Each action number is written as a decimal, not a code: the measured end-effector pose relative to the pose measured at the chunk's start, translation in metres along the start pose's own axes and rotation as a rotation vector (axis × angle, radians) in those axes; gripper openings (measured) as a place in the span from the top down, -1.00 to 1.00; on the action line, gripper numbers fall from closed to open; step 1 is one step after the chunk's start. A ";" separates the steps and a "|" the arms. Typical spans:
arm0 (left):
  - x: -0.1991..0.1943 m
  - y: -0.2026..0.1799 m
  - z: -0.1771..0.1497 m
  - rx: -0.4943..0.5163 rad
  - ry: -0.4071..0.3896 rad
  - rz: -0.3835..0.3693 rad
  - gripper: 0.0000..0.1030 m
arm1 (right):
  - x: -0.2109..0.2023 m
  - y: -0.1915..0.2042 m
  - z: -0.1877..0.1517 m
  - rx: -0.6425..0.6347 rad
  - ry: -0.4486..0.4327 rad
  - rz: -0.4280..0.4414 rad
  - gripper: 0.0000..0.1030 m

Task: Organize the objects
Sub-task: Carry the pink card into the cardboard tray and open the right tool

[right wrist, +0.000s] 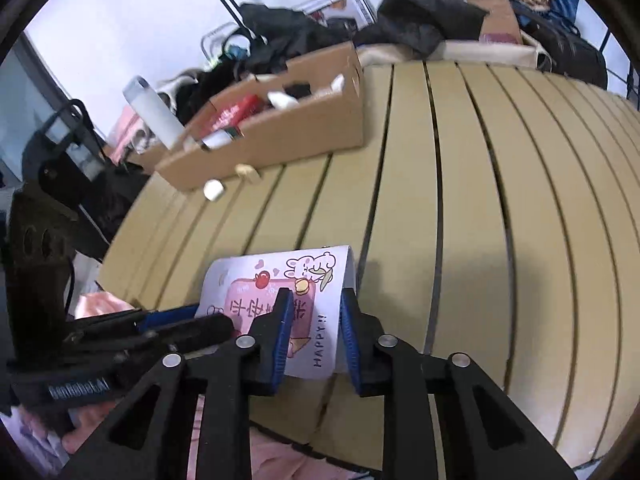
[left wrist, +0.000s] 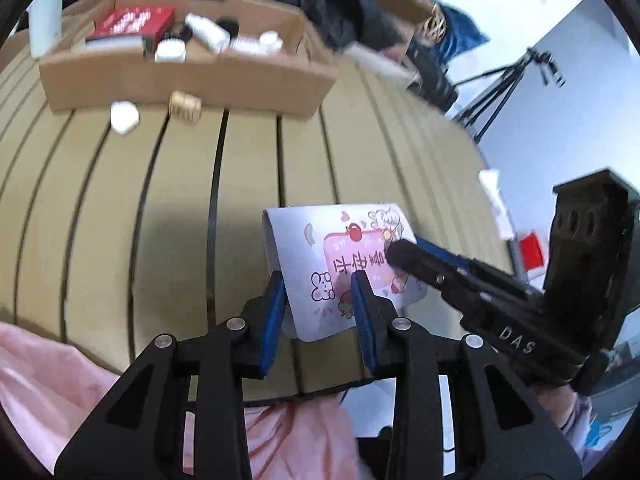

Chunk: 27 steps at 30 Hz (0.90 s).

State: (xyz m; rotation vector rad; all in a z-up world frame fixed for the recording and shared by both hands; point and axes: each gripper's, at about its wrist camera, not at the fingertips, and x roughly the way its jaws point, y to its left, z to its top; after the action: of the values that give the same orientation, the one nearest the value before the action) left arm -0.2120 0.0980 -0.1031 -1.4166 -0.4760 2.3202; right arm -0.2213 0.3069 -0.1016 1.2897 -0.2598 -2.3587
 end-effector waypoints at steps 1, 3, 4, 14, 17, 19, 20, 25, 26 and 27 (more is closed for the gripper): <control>-0.006 -0.002 0.007 0.006 -0.015 0.003 0.44 | -0.006 0.004 0.007 -0.011 -0.013 0.004 0.51; -0.021 -0.006 0.032 0.027 -0.058 0.013 0.44 | -0.017 0.015 0.029 -0.042 -0.045 0.016 0.51; -0.030 -0.009 0.052 0.037 -0.087 0.016 0.44 | -0.021 0.020 0.041 -0.056 -0.062 0.018 0.51; -0.023 0.010 0.204 0.035 -0.126 0.072 0.44 | 0.014 0.037 0.198 -0.045 -0.103 0.098 0.51; 0.008 0.029 0.217 0.013 -0.084 0.088 0.44 | 0.048 0.034 0.216 -0.051 -0.060 0.063 0.51; 0.034 0.045 0.219 -0.009 -0.045 0.088 0.44 | 0.075 0.027 0.218 -0.060 -0.020 0.021 0.51; 0.044 0.051 0.219 -0.020 -0.028 0.086 0.44 | 0.087 0.024 0.218 -0.060 0.000 0.000 0.51; 0.101 0.087 0.215 -0.100 0.074 0.066 0.44 | 0.149 0.010 0.206 -0.109 0.101 -0.127 0.51; 0.110 0.091 0.213 -0.105 0.093 0.074 0.44 | 0.156 0.009 0.202 -0.119 0.122 -0.143 0.51; 0.116 0.092 0.212 -0.103 0.100 0.082 0.43 | 0.161 0.011 0.199 -0.148 0.124 -0.168 0.51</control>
State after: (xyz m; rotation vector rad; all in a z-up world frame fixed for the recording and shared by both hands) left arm -0.4637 0.0551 -0.1433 -1.6212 -0.5239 2.3040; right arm -0.4604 0.2138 -0.1100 1.4274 0.0628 -2.3710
